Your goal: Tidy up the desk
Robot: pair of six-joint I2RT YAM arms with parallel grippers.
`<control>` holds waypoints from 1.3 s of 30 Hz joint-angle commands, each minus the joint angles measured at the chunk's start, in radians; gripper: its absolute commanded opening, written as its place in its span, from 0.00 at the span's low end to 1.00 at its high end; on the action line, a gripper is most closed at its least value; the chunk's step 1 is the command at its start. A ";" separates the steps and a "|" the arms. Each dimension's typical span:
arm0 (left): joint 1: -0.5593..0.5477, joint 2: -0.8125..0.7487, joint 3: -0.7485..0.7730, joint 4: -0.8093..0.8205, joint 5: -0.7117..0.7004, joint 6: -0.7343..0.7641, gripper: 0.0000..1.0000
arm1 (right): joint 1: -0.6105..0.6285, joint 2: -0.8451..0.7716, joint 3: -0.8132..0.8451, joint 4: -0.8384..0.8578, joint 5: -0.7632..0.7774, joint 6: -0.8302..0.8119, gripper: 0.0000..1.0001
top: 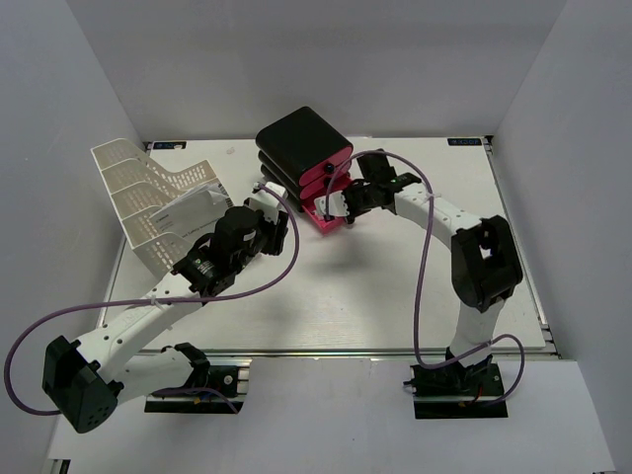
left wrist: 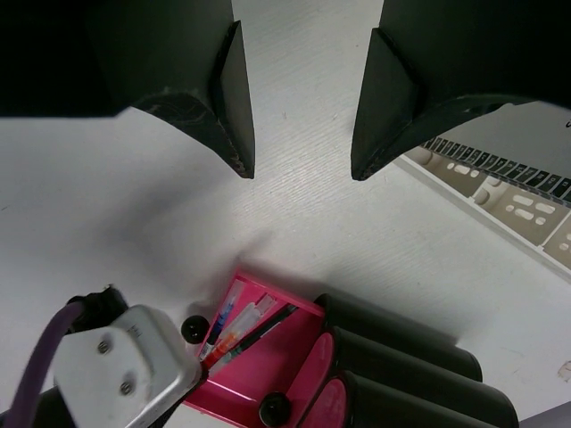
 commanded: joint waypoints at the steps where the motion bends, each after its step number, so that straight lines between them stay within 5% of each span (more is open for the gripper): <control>1: 0.003 -0.002 -0.010 0.017 -0.008 0.008 0.57 | 0.024 0.027 0.059 0.068 0.080 -0.080 0.00; 8: 0.003 -0.003 -0.010 0.017 -0.014 0.006 0.57 | 0.042 0.098 0.078 0.123 0.166 -0.080 0.07; 20: 0.003 -0.005 -0.012 0.017 -0.019 0.006 0.57 | 0.032 0.118 0.136 0.128 0.118 0.090 0.39; 24: 0.003 -0.005 -0.010 0.015 -0.022 0.006 0.57 | 0.032 0.074 0.136 0.126 0.090 0.170 0.33; 25: 0.003 -0.008 -0.010 0.015 -0.023 0.006 0.57 | 0.022 0.069 0.140 0.140 0.087 0.283 0.26; 26: 0.003 -0.010 -0.010 0.017 -0.023 0.008 0.57 | 0.022 0.061 0.154 0.148 0.094 0.375 0.03; 27: 0.003 -0.017 -0.012 0.015 -0.025 0.006 0.57 | 0.018 0.051 0.157 0.149 0.099 0.453 0.00; 31: 0.003 -0.031 -0.010 0.018 -0.017 0.006 0.56 | -0.040 -0.007 0.084 0.129 0.087 0.740 0.00; 33: 0.003 -0.039 -0.012 0.020 -0.013 0.005 0.56 | -0.047 -0.041 -0.010 0.266 0.379 1.146 0.00; 39: 0.003 -0.051 -0.013 0.021 -0.006 0.001 0.55 | -0.125 0.005 -0.007 0.039 0.406 1.543 0.00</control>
